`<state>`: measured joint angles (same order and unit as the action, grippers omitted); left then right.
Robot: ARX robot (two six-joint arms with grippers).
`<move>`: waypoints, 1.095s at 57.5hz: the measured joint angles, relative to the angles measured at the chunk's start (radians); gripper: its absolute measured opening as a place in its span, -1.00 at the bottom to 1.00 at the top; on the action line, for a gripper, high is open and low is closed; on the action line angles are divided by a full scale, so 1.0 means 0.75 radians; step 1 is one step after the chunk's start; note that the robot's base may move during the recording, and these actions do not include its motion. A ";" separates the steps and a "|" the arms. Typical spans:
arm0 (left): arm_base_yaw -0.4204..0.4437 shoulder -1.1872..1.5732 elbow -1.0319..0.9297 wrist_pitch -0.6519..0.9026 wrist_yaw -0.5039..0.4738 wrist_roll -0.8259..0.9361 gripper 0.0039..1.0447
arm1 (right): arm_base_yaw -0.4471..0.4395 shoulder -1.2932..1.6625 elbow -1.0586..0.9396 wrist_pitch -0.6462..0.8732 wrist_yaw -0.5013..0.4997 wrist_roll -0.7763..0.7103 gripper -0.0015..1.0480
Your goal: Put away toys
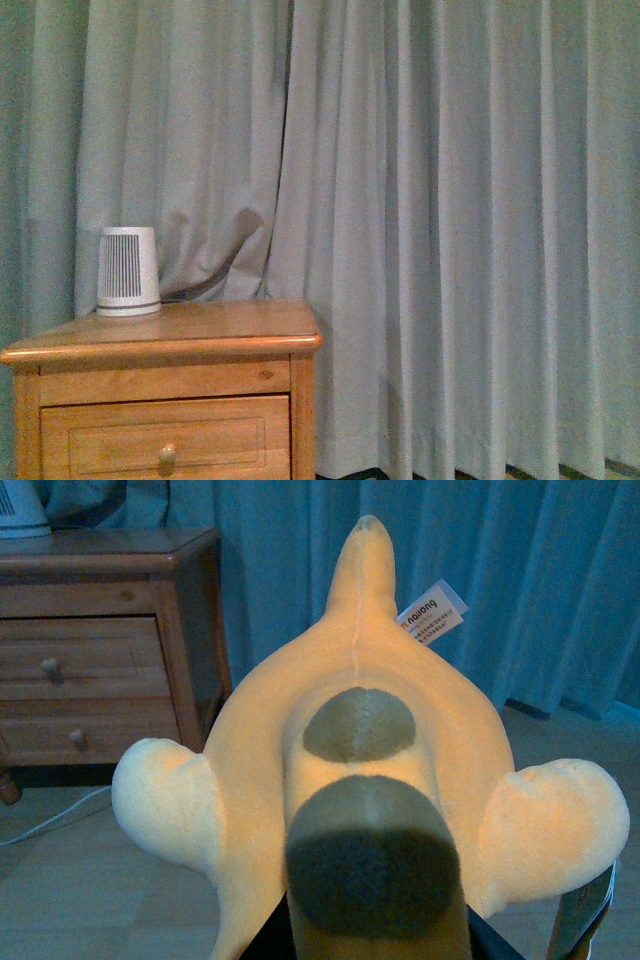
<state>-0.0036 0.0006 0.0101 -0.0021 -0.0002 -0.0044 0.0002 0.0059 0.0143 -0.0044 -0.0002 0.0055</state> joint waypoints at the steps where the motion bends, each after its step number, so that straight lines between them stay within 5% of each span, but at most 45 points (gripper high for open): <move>1: 0.000 0.000 0.000 0.000 0.000 0.000 0.88 | 0.000 0.000 0.000 0.000 0.000 0.000 -0.87; 63: 0.002 0.000 0.000 0.000 -0.002 0.000 0.88 | 0.001 0.000 0.000 -0.001 0.001 0.000 -0.87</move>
<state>-0.0025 0.0006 0.0101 -0.0021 -0.0017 -0.0044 0.0010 0.0059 0.0143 -0.0048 0.0006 0.0055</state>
